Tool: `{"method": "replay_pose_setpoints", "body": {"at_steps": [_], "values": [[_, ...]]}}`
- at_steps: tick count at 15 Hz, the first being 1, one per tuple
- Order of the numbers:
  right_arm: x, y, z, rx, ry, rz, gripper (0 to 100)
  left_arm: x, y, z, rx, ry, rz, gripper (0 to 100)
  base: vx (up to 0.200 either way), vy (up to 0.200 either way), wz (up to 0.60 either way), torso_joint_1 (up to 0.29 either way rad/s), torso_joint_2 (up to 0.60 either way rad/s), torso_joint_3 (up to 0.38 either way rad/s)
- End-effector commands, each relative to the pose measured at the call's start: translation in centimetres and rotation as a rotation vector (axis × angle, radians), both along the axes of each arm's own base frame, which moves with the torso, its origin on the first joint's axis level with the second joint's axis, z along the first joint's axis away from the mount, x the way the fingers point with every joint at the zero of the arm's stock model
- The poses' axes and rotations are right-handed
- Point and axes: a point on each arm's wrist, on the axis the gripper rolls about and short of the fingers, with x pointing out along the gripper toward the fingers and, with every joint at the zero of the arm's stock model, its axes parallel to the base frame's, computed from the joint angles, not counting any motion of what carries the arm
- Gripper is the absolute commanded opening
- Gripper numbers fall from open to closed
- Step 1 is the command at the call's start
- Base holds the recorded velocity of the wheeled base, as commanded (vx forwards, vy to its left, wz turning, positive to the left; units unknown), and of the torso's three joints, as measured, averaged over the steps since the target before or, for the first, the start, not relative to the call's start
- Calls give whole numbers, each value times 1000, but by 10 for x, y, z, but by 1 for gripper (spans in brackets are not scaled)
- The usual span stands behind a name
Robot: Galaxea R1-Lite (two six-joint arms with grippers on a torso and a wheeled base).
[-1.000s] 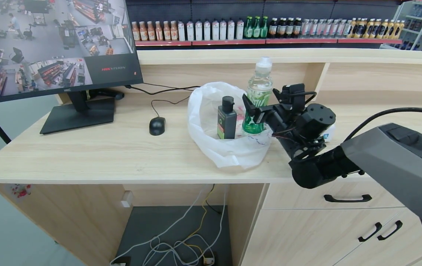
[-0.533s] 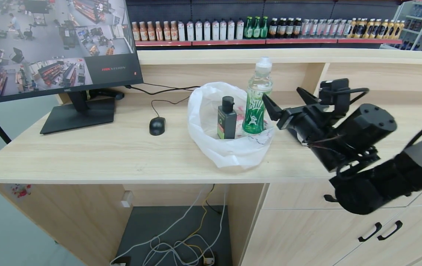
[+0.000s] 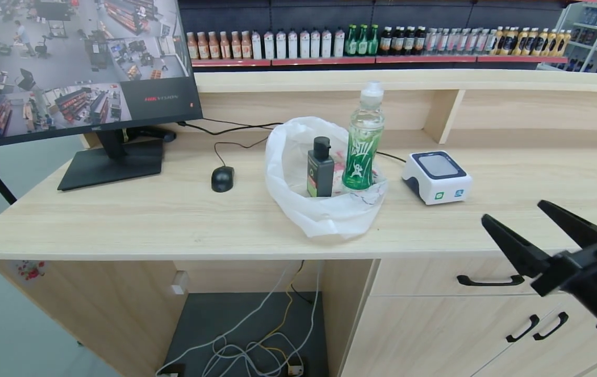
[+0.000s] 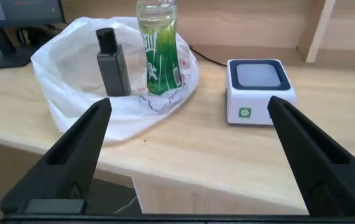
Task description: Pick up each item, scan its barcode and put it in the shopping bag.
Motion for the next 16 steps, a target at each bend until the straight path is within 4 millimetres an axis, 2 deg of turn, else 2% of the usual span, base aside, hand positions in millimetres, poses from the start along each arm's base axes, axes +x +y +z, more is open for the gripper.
{"method": "replay_pose_setpoints", "body": {"at_steps": [1,6,9,10,12,13,16], "values": [[-31,-12,7,28,-78,-20,100,0,0,0,0,-1,1,100,0,0,0,0,0,0],[-47,-18,11,68,-78,-35,100,0,0,0,0,-1,1,100,0,0,0,0,0,0],[-107,-37,-16,-1,99,-40,100,0,0,0,0,-1,1,100,0,0,0,0,0,0],[-138,-48,-38,-46,142,-61,100,0,0,0,0,-1,1,100,0,0,0,0,0,0],[-176,-61,-72,-130,163,-75,100,0,0,0,0,-1,1,100,0,0,0,0,0,0],[-180,-62,-84,-160,221,-74,100,0,0,0,-1,-2,1,100,0,0,0,0,0,0],[-178,-61,-83,-133,215,-86,100,0,0,0,-1,-1,1,100,0,0,0,0,0,0]]}}
